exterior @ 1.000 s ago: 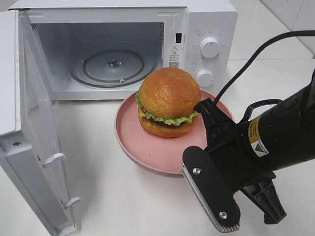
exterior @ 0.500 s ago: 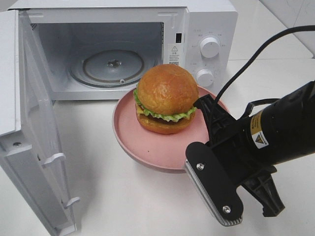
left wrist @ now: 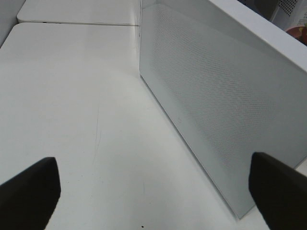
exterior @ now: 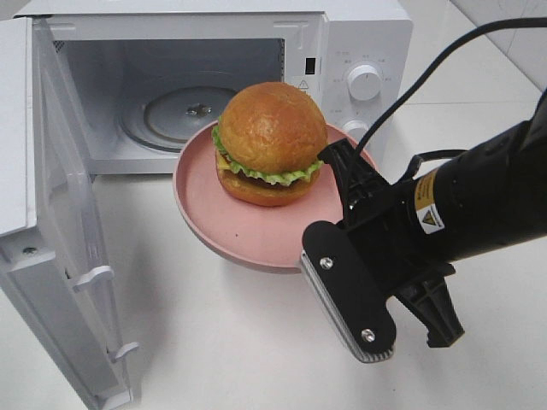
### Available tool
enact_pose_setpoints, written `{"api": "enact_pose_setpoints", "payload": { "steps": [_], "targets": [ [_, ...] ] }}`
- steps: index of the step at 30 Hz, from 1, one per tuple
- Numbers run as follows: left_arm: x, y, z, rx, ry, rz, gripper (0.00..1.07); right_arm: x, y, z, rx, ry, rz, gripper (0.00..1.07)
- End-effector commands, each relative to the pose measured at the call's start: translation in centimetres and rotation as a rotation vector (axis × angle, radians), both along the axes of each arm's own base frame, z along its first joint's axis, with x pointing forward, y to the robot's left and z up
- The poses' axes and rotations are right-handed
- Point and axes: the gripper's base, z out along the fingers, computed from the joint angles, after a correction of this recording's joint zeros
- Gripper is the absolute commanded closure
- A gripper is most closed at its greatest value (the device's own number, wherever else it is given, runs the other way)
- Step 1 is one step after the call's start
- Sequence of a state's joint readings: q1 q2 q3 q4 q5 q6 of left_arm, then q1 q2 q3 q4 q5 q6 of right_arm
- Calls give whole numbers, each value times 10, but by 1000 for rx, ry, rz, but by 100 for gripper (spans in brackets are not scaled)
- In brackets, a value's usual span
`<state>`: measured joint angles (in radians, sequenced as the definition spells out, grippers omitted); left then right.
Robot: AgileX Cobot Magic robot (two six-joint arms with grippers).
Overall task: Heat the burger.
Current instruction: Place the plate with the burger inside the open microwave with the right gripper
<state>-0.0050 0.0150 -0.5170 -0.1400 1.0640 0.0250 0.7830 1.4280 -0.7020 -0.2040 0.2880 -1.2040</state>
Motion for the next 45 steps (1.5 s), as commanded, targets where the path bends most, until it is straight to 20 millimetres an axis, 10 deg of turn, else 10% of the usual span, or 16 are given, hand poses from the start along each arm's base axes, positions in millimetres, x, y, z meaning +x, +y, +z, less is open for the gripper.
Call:
{"api": "enact_pose_setpoints", "payload": {
  "steps": [1,45],
  "targets": [
    [0,0,-1,0,2,3,8,14,13,7,27,-51,23,107],
    [0,0,-1,0,2,3,8,100,92,-10,-44,42,-88,107]
  ]
}}
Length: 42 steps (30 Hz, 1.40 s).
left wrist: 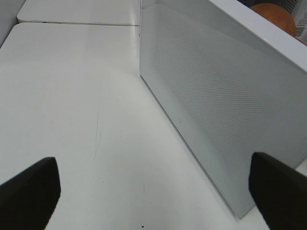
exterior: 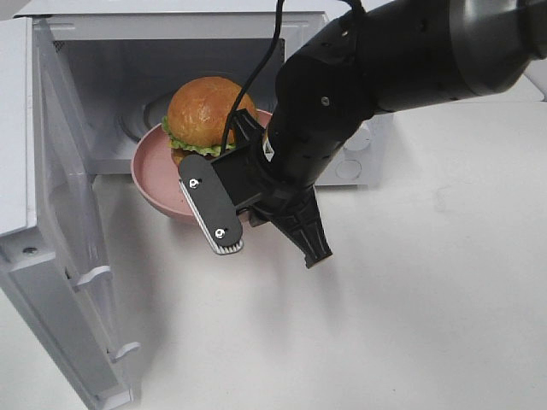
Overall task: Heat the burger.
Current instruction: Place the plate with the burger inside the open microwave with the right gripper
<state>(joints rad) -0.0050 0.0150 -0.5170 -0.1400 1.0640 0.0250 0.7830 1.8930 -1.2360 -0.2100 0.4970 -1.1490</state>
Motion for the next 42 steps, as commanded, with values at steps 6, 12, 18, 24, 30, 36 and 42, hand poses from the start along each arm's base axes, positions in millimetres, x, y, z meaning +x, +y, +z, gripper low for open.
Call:
{"api": "enact_pose_setpoints", "payload": {
  "steps": [6,12,18,24,30,36,42],
  "targets": [
    [0,0,-1,0,2,3,8,15,13,10,52,-55,-9,107],
    [0,0,-1,0,2,3,8,25,21,5,48,-56,-34,107],
    [0,0,-1,0,2,3,8,35,30,3,51,-56,-58,107],
    [0,0,-1,0,2,3,8,51,44,5,64,-65,-89,107],
    [0,0,-1,0,2,3,8,67,57,2,71,-73,-132,107],
    [0,0,-1,0,2,3,8,77,66,-3,80,-84,-134,107],
    [0,0,-1,0,2,3,8,83,72,-7,85,-97,-134,107]
  ]
}}
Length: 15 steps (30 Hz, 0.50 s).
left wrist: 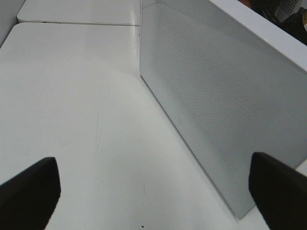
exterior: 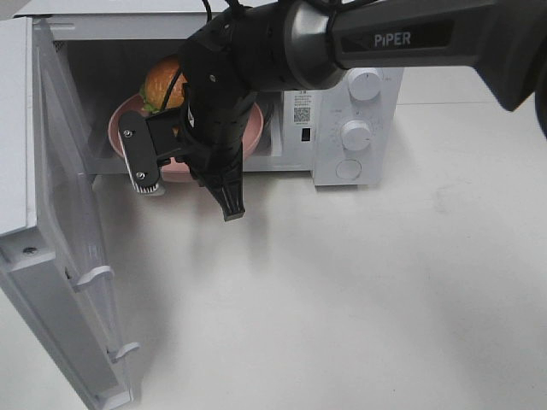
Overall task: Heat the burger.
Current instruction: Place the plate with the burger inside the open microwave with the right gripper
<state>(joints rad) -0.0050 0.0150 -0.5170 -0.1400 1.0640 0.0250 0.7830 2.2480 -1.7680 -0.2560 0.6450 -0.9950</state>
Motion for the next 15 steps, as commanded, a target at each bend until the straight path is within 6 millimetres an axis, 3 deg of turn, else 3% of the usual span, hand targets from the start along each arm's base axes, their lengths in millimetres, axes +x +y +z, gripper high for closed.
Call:
{"api": "enact_pose_setpoints", "payload": {
  "steps": [1,15],
  "targets": [
    [0,0,-1,0,2,3,8,12,7,9,35,-77,14,107],
    [0,0,-1,0,2,3,8,42,18,16,92,-128,-53,107]
  ]
}}
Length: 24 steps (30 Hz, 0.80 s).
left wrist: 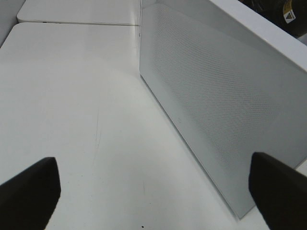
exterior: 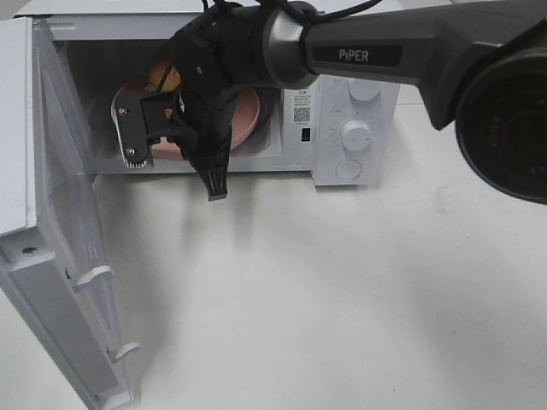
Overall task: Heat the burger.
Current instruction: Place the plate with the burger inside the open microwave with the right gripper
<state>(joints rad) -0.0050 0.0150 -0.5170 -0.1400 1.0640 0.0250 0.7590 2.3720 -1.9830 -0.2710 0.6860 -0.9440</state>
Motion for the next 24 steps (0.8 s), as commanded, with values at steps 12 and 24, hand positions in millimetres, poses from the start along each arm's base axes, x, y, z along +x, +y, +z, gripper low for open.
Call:
{"api": "enact_pose_setpoints", "payload": {
  "steps": [12,24],
  "targets": [
    [0,0,-1,0,2,3,8,32,9,6,66,-111,-11,107],
    [0,0,-1,0,2,3,8,47,-3,3,81,-131,-33,107]
  ]
}}
